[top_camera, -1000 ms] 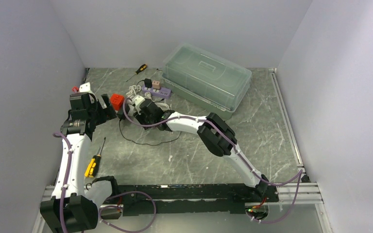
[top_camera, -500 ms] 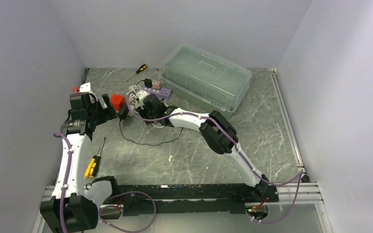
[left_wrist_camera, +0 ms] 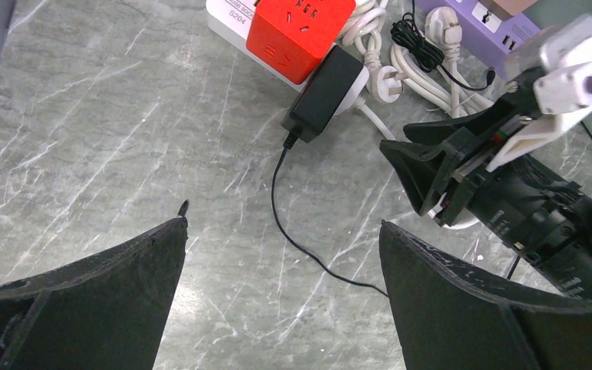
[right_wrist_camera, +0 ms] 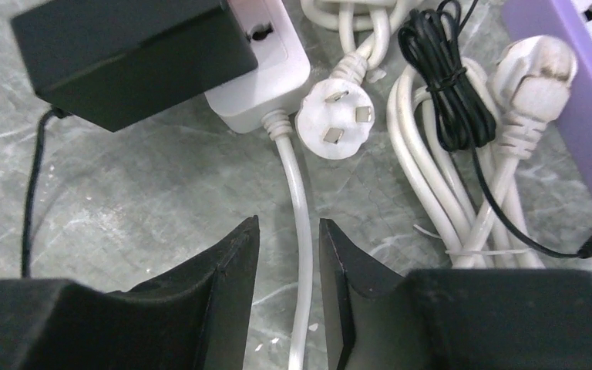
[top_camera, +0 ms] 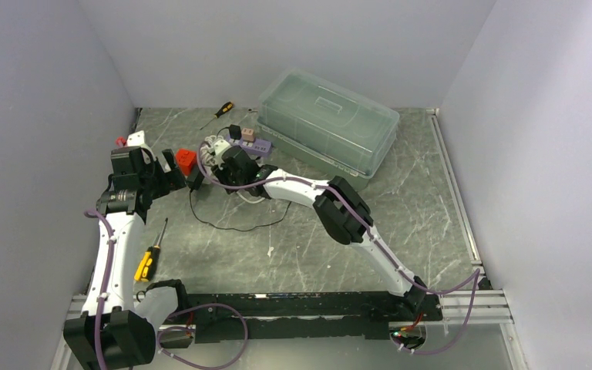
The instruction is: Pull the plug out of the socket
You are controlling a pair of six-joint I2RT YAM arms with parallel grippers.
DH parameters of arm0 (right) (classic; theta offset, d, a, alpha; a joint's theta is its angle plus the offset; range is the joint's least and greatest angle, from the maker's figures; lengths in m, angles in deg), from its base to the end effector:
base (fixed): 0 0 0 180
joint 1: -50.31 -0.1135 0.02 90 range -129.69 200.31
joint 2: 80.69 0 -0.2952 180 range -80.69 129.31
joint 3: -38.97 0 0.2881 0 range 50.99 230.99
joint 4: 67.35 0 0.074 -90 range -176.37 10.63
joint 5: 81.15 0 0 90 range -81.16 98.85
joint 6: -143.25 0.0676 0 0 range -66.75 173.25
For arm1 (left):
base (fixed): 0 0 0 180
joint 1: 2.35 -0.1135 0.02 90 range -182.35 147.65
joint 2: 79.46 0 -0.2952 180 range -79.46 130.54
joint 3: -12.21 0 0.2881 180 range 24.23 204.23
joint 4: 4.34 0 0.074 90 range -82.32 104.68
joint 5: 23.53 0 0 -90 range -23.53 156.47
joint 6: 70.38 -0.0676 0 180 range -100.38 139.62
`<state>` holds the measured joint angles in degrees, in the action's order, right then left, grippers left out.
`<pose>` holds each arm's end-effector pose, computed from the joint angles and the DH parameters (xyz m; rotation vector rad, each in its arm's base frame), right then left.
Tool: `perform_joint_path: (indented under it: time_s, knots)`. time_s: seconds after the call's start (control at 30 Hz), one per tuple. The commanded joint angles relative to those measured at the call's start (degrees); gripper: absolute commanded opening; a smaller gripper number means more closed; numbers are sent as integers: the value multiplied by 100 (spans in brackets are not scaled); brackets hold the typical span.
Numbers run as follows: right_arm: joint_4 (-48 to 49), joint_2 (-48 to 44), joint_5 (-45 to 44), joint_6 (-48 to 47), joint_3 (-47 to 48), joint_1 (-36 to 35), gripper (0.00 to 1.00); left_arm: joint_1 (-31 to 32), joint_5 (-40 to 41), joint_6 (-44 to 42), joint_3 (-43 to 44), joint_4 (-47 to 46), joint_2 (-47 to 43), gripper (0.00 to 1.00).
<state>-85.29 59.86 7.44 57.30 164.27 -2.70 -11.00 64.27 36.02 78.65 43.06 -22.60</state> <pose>0.3890 0.5137 0.1478 -0.8989 2.0096 0.5448 0.2520 0.0357 0.3218 -0.4637 2.1842 -0.1167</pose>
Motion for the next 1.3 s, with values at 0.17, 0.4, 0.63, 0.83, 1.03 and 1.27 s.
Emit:
perform_joint_path:
  time_s: [0.17,0.4,0.63,0.83,1.03,1.27]
  knots:
    - [-133,352,-128,-138,473,18,37,30,-190,74,193,-111,18,99]
    - [-151,321,-117,-142,353,10,14,28,-156,83,201,-94,44,99]
    - [157,-344,-93,-264,-787,-101,0,50,-93,92,197,-75,59,99]
    - [514,-1581,61,-36,-2547,-271,0,118,-125,113,193,-78,62,99]
    - [471,-2846,-169,600,-4364,-437,0,612,-91,63,159,-88,141,99]
    - [468,-4621,-675,1664,-6537,-565,0,1533,-469,44,139,-137,488,99]
